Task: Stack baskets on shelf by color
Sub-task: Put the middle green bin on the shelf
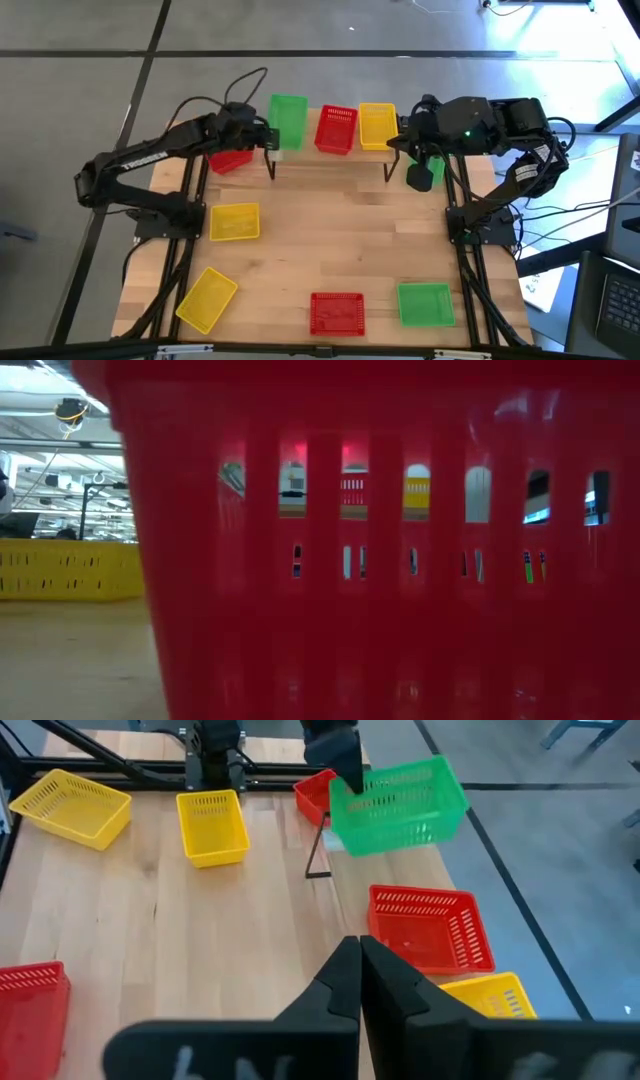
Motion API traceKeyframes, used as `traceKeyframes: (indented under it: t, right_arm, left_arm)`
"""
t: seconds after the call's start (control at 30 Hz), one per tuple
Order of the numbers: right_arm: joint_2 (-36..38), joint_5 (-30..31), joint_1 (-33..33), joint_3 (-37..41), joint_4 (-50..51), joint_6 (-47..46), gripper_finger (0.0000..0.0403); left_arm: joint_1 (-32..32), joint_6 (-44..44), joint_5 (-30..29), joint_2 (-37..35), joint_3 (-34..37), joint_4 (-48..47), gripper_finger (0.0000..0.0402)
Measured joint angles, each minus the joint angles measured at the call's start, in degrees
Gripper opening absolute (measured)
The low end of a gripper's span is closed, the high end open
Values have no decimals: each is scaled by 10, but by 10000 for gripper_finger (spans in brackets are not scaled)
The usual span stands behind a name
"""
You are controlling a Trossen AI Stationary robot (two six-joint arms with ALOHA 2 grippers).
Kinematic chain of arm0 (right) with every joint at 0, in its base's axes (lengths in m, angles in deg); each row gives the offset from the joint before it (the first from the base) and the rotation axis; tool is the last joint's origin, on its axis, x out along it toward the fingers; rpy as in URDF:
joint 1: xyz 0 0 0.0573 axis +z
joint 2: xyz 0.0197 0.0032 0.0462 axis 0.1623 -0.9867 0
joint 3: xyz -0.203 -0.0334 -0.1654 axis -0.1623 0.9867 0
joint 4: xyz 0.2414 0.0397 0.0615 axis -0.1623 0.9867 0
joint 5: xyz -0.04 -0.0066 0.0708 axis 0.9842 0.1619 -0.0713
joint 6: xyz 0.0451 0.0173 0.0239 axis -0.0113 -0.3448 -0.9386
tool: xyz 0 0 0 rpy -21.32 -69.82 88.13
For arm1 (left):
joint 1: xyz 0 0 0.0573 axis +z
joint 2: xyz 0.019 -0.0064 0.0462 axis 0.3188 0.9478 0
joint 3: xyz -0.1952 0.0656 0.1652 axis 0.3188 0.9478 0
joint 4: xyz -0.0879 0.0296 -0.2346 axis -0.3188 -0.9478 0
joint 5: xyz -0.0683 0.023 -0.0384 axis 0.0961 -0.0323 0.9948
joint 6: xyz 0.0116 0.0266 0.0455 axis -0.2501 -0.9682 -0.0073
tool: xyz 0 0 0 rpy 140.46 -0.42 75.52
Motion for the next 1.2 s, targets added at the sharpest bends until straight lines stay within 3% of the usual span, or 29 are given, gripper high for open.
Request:
traceKeyframes:
  t: [0.2, 0.87, 1.2]
  right_arm:
    - [0, 9, 0, 0, 0, 0, 0]
    - [0, 28, 0, 0, 2, -1, 0]
    - [0, 29, 0, 0, 2, 0, 0]
  left_arm:
    - [17, -7, 22, 45, 0, 3, 0]
    - [45, -16, 46, 91, 0, 1, 0]
    - [45, -45, 19, 93, 0, 1, 38]
